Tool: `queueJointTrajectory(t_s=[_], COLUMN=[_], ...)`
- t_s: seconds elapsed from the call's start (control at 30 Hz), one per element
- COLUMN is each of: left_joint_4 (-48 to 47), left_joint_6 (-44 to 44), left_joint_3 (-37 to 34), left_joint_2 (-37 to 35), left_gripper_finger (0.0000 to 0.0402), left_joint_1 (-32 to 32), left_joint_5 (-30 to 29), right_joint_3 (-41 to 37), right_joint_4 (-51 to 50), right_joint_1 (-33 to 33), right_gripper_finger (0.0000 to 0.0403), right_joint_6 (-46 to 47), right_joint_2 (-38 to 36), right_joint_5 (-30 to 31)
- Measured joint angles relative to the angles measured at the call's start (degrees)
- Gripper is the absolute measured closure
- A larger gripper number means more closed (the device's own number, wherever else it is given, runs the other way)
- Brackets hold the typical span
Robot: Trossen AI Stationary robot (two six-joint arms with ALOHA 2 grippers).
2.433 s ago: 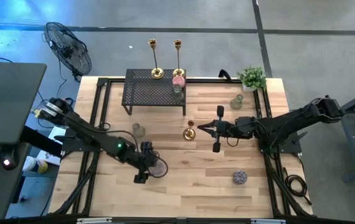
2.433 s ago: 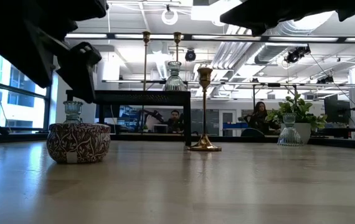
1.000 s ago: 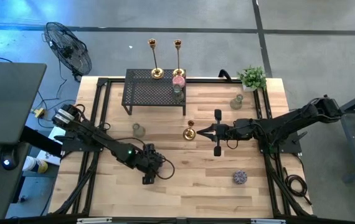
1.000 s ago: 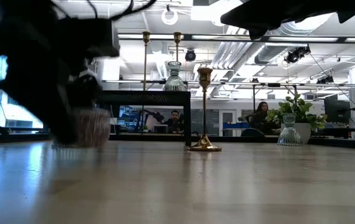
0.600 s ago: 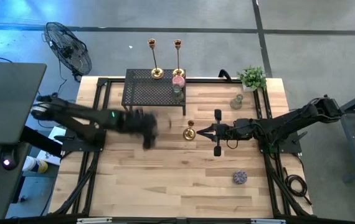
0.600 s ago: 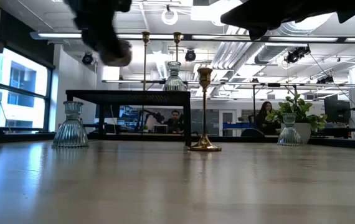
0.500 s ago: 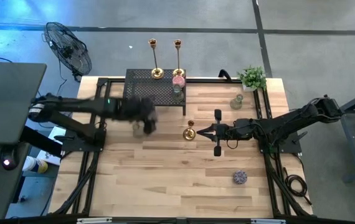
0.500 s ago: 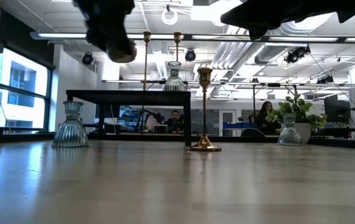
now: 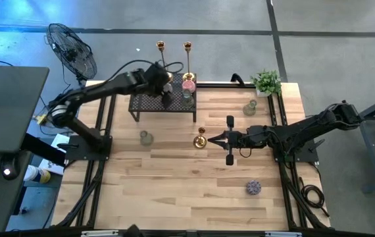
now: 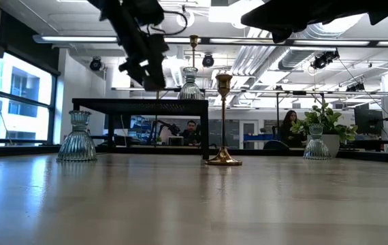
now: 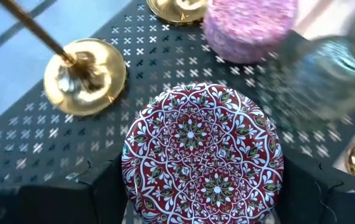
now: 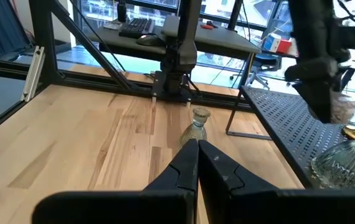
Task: Pick & Place candle stick holders
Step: Put the left red patterned scented candle on the shelf
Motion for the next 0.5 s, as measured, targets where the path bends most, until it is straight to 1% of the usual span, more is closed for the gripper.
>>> queueJointTrajectory(t_s=[0.23, 0.5], left_joint_4=[0.0, 2.0], left_joint_6=[-0.5, -2.0], left_joint_3=[2.1, 2.1], left_joint_2=[4.3, 5.3], left_gripper_finger=[0.0113, 0.0113], left_joint_1=[3.8, 5.4], left_joint_5=[0.8, 1.1], right_joint_3=[0.0, 0.0], right_joint_4=[-0.2, -0.2], right_joint_1=[0.0, 0.0], right_gripper_finger=[0.0401, 0.0401], right_joint_6=[0.0, 0.0], right_joint_2=[0.0, 0.0], right_joint_5=[-0.1, -0.1])
